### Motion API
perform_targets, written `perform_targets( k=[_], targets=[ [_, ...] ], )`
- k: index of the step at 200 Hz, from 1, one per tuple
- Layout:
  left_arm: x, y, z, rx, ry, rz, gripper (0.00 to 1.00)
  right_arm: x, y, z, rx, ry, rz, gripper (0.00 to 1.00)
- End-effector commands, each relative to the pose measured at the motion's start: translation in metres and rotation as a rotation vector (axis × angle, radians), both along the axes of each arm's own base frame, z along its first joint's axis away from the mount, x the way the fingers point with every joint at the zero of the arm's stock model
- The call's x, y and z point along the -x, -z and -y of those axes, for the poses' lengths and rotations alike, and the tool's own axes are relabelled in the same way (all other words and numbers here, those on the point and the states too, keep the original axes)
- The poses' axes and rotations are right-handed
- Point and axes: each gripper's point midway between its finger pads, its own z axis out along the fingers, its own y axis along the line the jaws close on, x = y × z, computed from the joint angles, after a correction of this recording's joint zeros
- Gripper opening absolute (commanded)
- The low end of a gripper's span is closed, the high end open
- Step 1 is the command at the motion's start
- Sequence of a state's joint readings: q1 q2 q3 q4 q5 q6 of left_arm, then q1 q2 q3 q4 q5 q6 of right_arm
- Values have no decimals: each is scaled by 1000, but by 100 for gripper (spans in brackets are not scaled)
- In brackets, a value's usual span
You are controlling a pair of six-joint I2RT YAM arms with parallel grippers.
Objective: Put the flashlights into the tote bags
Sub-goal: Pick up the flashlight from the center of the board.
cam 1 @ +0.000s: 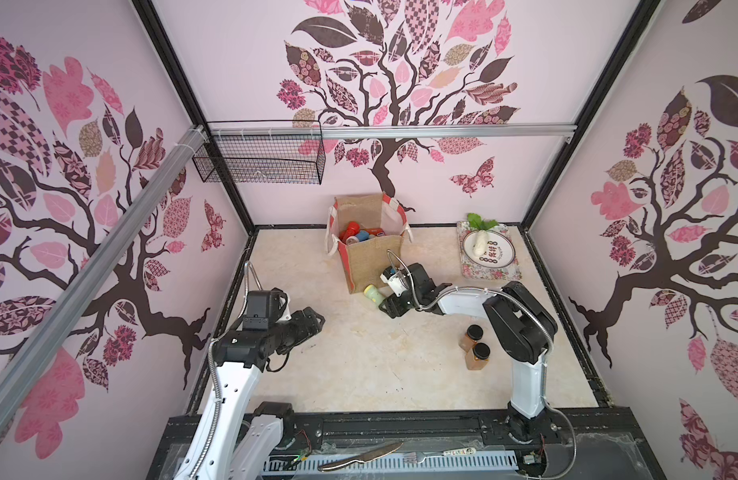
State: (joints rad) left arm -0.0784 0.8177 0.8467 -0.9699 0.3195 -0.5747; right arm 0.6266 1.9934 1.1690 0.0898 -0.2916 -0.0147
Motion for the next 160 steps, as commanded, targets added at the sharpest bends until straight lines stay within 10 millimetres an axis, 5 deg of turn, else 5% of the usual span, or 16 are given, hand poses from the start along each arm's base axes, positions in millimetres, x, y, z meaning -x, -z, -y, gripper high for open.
perform_targets(
  k=[1,81,160],
  targets=[
    [-1,1,1,-8,21,22,82,0,16,-3,22,-3,-32,69],
    [1,-2,2,-4,21,29,82,5,28,-3,85,-12,-32,61],
    [1,-5,0,-14,19,42,82,12,22,12,144,-15,3,27]
  ],
)
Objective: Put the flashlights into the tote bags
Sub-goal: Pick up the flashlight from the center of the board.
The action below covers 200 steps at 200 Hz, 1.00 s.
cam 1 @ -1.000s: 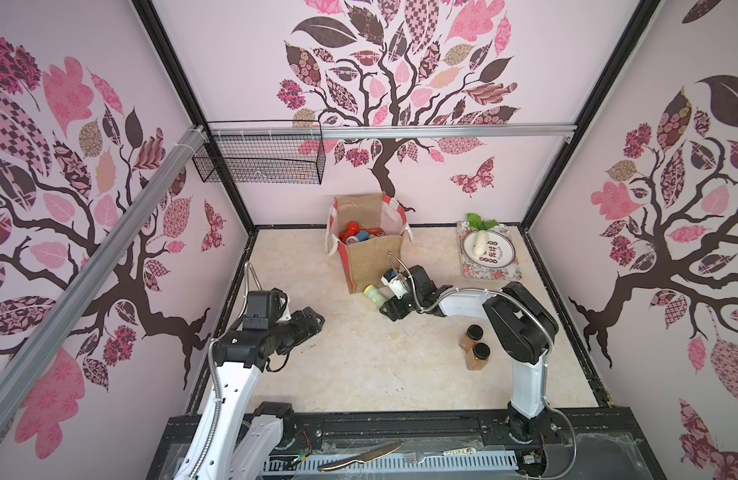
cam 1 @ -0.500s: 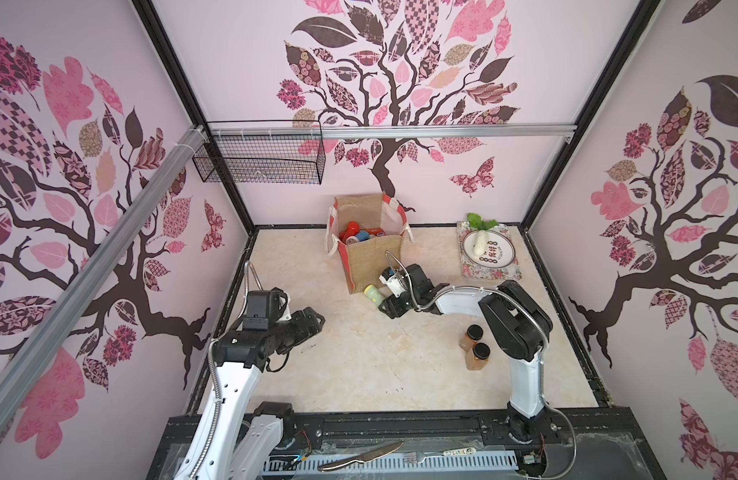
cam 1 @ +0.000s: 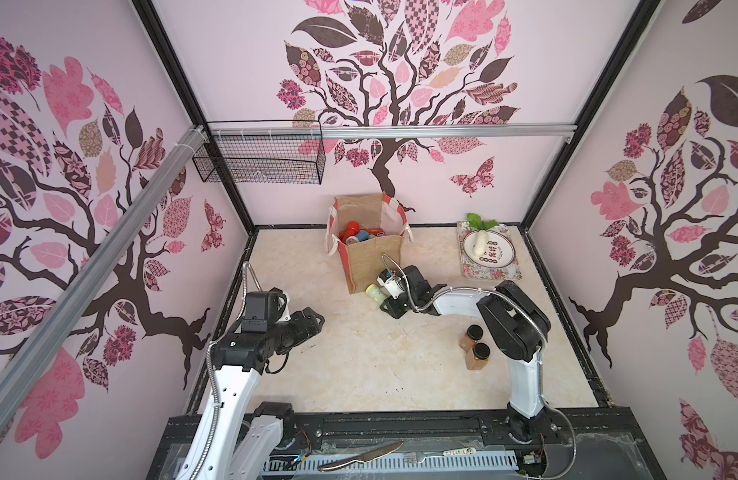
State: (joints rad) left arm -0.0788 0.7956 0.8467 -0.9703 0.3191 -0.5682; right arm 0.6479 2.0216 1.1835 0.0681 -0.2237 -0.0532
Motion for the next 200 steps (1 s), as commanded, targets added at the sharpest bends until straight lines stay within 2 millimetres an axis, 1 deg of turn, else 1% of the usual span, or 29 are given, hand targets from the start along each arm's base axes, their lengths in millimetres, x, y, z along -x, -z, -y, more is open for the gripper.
perform_targets(
  k=[1,37,61,78,101,141,166,181,200],
  targets=[
    [-1,-1,0,-13,13,19,82,12,8,12,70,-11,-20,26],
    [-6,-3,0,-12,7,43,82,18,-19,15,67,-43,17,0],
    [-10,-5,-1,-14,2,69,82,25,-38,21,59,-36,20,0],
    [-12,-6,-2,-16,-1,84,82,33,-53,23,35,-32,2,0],
    [-17,-9,0,-12,6,119,83,45,-77,27,-14,-15,-7,0],
    [-27,-19,6,-13,39,189,86,63,-122,40,-56,11,-2,0],
    [-37,-32,18,-2,98,255,90,72,-154,47,-86,17,29,0],
    [-44,-42,26,13,128,303,93,72,-175,51,-92,21,67,0],
    [-55,-60,36,34,158,375,96,70,-200,52,-85,18,105,0]
  ],
)
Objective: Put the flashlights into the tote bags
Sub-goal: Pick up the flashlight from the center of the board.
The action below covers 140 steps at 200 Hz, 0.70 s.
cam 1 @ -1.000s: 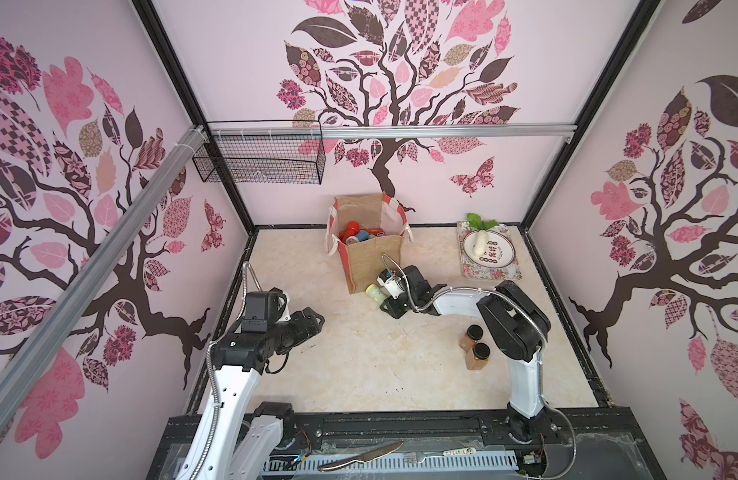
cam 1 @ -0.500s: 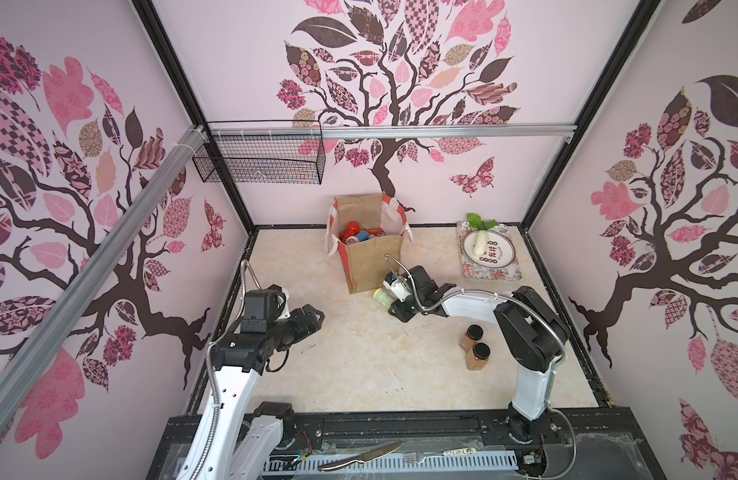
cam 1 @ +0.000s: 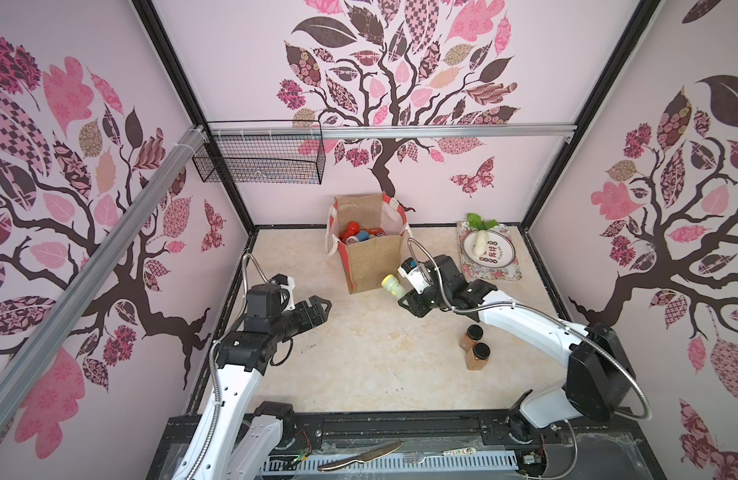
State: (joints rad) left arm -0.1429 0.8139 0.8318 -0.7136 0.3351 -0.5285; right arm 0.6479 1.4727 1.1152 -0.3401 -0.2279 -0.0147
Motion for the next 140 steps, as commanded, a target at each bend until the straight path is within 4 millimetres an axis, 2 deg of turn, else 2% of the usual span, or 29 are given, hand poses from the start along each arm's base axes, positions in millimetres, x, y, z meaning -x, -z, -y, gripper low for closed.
perform_targets(
  k=[1,32,57,102,140],
  targets=[
    [-18,-28,14,22,59,139,97,0,-51,1,-21,-4,73,0],
    [-35,-51,24,22,87,208,98,-8,-83,-4,-40,-9,123,0],
    [-49,-61,28,22,95,229,98,-18,-107,-10,-60,-10,170,0],
    [-77,-79,32,-40,122,265,98,-47,-133,-29,-101,10,229,0],
    [-88,-96,35,-86,164,327,98,-75,-154,-48,-125,20,270,0]
  ],
)
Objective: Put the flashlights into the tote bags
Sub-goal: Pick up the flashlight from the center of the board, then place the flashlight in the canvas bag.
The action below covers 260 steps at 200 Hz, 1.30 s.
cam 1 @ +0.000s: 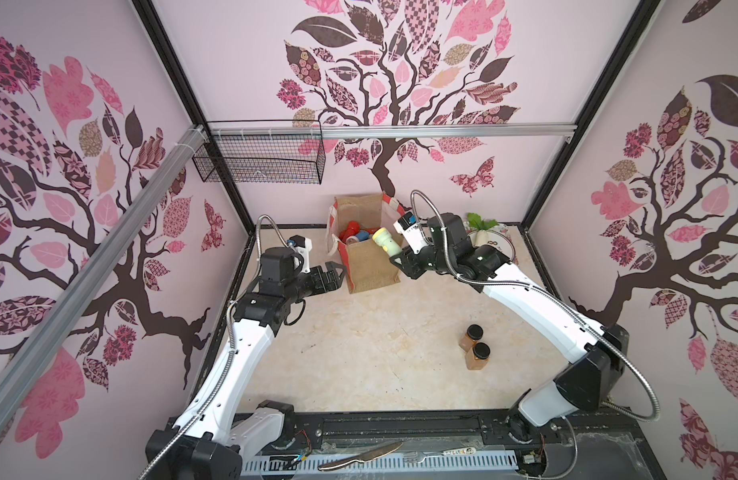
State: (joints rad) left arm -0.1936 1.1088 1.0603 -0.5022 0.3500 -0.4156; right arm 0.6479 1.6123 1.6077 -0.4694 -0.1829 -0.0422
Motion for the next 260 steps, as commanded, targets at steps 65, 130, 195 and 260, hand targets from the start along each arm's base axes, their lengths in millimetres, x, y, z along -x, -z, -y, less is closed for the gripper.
perform_targets(
  k=[65,130,195,260],
  targets=[
    [-28,-71,10,-8,49,226,98,-70,-40,-35,-44,53,102,0],
    [-14,-57,3,-29,29,191,98,-115,-34,-39,-104,145,83,0],
    [8,-41,-4,-19,-1,149,98,-154,-29,-47,-169,196,66,0],
    [22,-33,-9,-15,-17,126,98,-180,11,-63,-176,215,26,0]
  ],
)
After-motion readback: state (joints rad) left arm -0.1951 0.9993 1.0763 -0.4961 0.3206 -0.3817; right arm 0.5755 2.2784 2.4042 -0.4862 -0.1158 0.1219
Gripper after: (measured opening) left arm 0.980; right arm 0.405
